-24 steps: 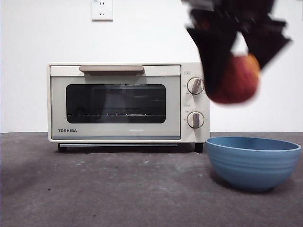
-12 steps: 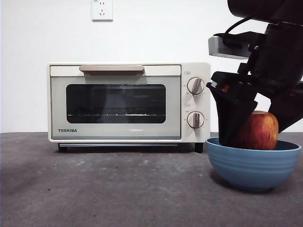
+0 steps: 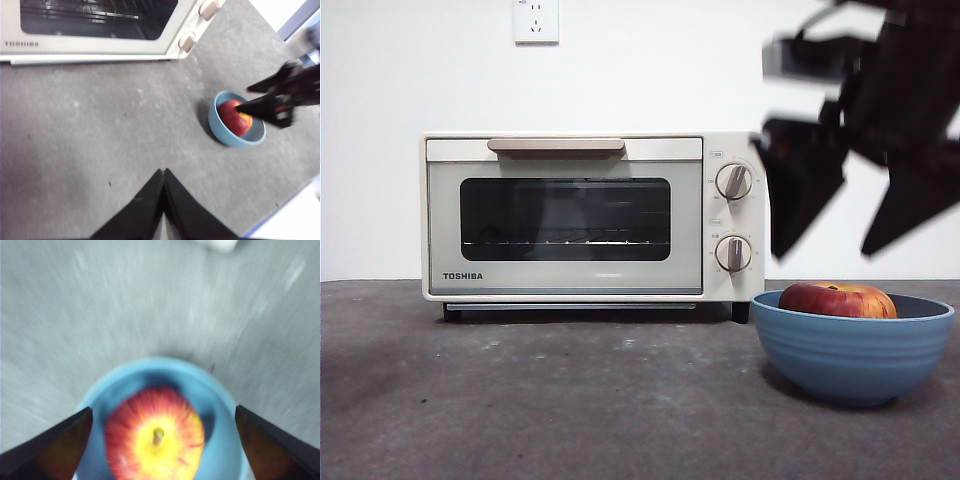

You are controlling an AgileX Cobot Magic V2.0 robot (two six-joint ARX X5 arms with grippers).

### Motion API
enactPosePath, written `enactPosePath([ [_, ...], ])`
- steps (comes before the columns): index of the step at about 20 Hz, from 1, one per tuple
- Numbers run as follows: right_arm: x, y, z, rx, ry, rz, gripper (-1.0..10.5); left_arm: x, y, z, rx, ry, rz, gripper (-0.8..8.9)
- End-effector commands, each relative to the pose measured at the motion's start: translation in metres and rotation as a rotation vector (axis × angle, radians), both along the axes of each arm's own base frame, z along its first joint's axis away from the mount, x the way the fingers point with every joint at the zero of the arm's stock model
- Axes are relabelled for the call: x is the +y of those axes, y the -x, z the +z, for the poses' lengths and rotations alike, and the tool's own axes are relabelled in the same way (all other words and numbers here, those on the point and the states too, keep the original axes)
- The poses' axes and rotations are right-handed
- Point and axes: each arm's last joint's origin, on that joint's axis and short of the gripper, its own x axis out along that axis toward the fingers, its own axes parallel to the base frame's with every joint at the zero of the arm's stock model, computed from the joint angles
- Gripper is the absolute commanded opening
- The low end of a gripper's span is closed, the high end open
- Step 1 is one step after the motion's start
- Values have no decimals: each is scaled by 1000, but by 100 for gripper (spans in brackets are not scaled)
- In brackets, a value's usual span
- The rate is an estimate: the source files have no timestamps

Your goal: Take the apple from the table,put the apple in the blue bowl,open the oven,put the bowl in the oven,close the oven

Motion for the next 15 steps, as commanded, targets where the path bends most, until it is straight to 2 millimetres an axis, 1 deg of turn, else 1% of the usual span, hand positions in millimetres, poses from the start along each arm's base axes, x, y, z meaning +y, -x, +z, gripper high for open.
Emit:
enactPosePath([
  [1,-5,4,24,-40,-15,-2,454,-3,-15,8,-47,21,2,7],
  [2,-10,9,32,-48,-21,-9,454,-5,-24,10,-57,27,2,7],
  [4,-23,23,40,-33,-10,-32,453,-10,-44,13,-66,29,-11,7],
  [6,-39,34,45,-11,34,-81,453,-18,-68,19,-77,29,-25,7],
  [9,-56,47,55,-25,26,-130,453,-31,-107,29,-116,24,-25,7],
  [13,-67,57,59,-15,31,-163,453,-49,-160,37,-125,-4,-37,7],
  [15,-68,57,58,-7,35,-166,453,-56,-177,39,-125,-29,-36,7],
])
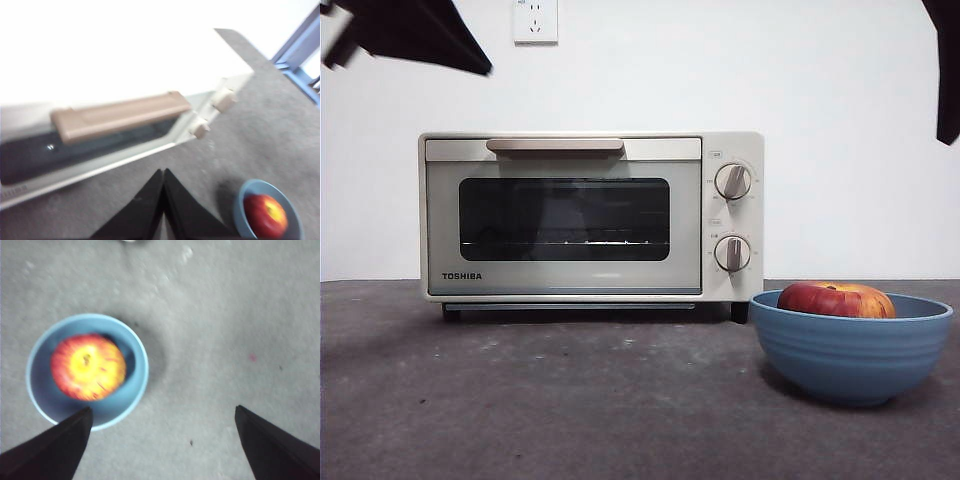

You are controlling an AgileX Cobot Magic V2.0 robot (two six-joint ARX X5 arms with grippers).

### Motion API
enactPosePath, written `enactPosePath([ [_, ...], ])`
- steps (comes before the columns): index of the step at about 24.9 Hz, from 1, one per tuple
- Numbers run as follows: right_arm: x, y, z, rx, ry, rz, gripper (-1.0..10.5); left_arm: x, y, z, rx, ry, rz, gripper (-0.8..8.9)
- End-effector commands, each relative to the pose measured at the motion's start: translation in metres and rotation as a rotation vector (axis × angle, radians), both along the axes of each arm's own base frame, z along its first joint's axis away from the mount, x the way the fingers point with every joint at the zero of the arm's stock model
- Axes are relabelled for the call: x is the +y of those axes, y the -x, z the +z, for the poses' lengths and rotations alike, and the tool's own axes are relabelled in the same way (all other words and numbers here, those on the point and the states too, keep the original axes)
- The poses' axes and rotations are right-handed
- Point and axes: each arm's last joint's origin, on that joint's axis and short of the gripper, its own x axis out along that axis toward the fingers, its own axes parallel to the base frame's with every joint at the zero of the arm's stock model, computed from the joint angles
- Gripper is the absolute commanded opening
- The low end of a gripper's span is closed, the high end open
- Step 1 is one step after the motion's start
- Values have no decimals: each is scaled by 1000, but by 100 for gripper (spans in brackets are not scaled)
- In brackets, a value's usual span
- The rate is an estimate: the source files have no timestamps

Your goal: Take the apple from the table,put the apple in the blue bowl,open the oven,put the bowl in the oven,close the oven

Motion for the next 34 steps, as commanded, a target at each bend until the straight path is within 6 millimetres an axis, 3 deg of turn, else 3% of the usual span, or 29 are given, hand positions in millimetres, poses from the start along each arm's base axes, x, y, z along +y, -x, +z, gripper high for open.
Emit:
enactPosePath([
  [1,1,-1,1,5,5,4,453,-11,-26,6,-28,-34,-11,7],
  [8,0,-1,1,14,4,-4,453,-25,-73,4,-19,-70,-3,7],
  [14,0,-1,1,8,8,-14,453,-31,-91,-10,8,-99,-12,7],
  [26,1,-3,3,-19,-5,-16,453,-48,-94,-34,91,-163,-54,7],
  [34,-1,-8,1,-11,-13,-50,453,-70,-70,-50,269,-252,-183,7],
])
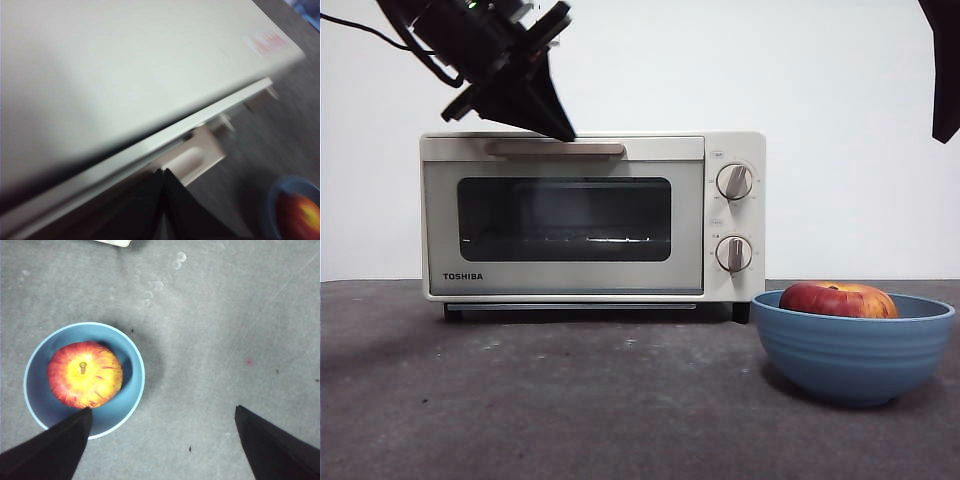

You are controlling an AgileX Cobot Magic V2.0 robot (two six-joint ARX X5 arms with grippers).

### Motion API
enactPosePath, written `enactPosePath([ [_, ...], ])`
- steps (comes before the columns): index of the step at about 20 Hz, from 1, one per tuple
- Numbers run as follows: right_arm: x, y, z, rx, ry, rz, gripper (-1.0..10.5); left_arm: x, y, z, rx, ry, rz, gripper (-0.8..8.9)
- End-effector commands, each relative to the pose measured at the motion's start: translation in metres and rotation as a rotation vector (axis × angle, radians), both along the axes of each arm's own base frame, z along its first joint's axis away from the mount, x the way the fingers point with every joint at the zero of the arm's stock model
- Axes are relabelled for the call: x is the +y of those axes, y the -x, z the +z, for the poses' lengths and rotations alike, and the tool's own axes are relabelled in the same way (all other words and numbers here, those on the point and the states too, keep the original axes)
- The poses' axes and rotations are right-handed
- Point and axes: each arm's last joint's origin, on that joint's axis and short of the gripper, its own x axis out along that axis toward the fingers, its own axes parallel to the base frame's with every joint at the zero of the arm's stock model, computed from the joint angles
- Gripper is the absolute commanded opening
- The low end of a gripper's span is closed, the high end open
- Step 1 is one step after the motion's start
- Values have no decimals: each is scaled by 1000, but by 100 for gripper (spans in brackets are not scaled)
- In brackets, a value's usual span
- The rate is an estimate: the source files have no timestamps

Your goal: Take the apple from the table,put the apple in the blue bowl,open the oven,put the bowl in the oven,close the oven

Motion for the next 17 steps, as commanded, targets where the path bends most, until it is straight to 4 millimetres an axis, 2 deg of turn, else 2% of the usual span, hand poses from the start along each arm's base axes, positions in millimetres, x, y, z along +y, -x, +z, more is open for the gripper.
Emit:
enactPosePath([
  [1,0,-6,-2,22,0,-31,453,-10,9,-31,176,-104,-56,7],
  [6,-5,-14,-8,75,0,-66,453,-23,25,-37,264,-164,-127,7],
  [13,-12,-34,-21,178,-103,-47,453,-25,42,-43,403,-234,-164,7],
  [15,-11,-45,-30,234,-147,-25,453,-25,50,-39,425,-206,-234,7],
  [17,-11,-57,-40,272,-157,-27,453,-24,57,-26,399,-136,-290,7],
])
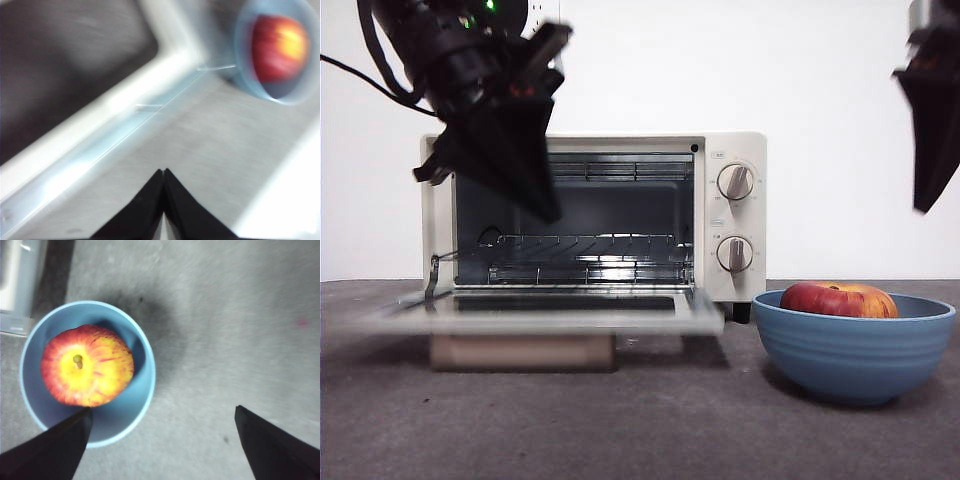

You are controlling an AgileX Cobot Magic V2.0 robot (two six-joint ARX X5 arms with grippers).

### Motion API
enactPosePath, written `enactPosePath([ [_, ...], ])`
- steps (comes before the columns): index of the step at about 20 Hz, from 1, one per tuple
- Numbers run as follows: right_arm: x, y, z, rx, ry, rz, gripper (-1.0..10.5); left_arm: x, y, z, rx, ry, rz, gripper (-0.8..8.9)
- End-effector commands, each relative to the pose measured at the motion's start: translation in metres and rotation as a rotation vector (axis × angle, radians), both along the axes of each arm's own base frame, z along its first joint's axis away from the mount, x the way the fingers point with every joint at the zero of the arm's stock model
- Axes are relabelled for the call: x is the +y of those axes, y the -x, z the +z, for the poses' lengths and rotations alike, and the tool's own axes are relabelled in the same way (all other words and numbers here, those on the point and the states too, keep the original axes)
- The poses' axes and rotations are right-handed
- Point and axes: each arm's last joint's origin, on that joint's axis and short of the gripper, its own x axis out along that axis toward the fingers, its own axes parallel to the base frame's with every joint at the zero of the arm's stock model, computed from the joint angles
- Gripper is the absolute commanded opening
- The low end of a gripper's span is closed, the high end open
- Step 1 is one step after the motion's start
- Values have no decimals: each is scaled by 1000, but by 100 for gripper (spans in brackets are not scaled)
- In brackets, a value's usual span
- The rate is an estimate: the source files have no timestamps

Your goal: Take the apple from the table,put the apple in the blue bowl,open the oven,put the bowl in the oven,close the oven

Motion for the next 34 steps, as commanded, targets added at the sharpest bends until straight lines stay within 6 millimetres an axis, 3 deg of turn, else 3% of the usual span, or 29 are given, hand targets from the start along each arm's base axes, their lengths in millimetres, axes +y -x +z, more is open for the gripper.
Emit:
enactPosePath([
  [1,1,-13,-9,29,5,15,453,0,8,25,-92,84,-50,7],
  [3,1,-22,-20,74,19,18,446,7,15,44,-170,124,-37,7],
  [8,3,-38,-38,119,-8,44,419,51,37,96,-395,173,117,7],
  [12,6,-48,-49,124,-7,44,366,88,64,120,-536,138,283,7],
  [16,9,-55,-62,165,-9,55,308,118,98,109,-573,140,410,7],
  [19,14,-57,-67,171,-6,65,252,126,112,95,-567,145,463,7],
  [25,21,-57,-69,174,-4,90,131,135,139,71,-541,155,530,7],
  [34,23,-56,-69,180,-8,81,3,142,175,66,-590,152,581,7],
])
